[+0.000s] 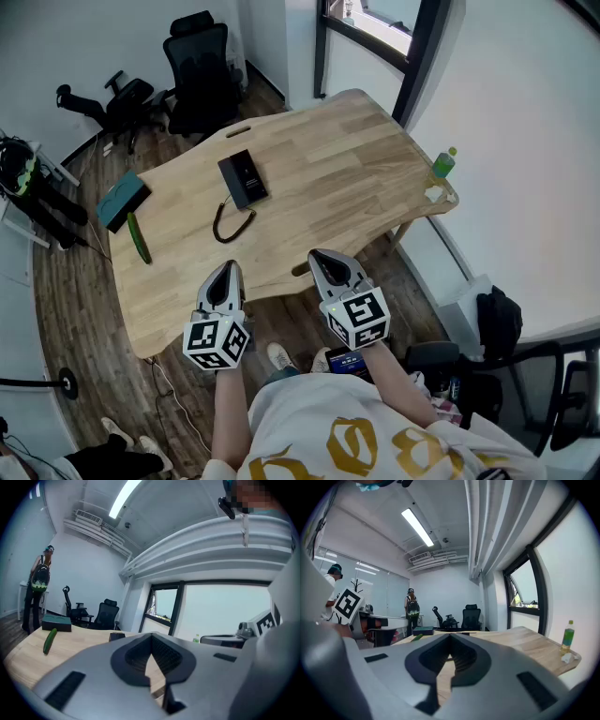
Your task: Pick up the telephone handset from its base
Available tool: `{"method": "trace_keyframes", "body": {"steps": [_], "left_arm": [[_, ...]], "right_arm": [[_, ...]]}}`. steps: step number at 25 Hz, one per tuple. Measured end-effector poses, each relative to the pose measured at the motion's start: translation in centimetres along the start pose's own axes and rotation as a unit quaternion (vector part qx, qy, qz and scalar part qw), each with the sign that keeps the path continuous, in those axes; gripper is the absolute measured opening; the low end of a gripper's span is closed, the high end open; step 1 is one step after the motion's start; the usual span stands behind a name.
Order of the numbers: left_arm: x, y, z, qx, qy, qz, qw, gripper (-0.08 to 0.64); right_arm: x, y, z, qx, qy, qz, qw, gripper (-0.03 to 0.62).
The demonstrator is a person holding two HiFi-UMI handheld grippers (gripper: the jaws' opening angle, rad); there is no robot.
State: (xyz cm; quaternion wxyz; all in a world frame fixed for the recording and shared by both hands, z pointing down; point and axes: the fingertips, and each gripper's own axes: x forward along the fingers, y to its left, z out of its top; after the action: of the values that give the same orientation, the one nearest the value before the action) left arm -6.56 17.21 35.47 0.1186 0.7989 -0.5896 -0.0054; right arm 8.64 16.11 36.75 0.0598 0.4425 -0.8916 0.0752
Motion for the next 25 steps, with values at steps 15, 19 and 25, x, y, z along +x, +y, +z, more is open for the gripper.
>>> {"method": "trace_keyframes", "body": {"steps": [15,19,25], "left_arm": [[-0.1,0.0,-1.7,-0.024,0.019,0.023,0.9993,0.003],[0.3,-0.7,-1.5,-0.066,0.008,-0.015,0.9977,0.003],[2.3,1.0,-1.2,-0.108,0.004,-0.011,0.9941,0.003]], "right_arm": [[-0.9,-0.8,-0.5,0.055,-0.021,0.037,0.998,0.005],[-0.9,-0.9,-0.6,0.075,-0.023,0.062,0.995,0.005],[0.8,-2.7,-0.6,0.089,-0.02,0.058,0.994,0.005]]}}
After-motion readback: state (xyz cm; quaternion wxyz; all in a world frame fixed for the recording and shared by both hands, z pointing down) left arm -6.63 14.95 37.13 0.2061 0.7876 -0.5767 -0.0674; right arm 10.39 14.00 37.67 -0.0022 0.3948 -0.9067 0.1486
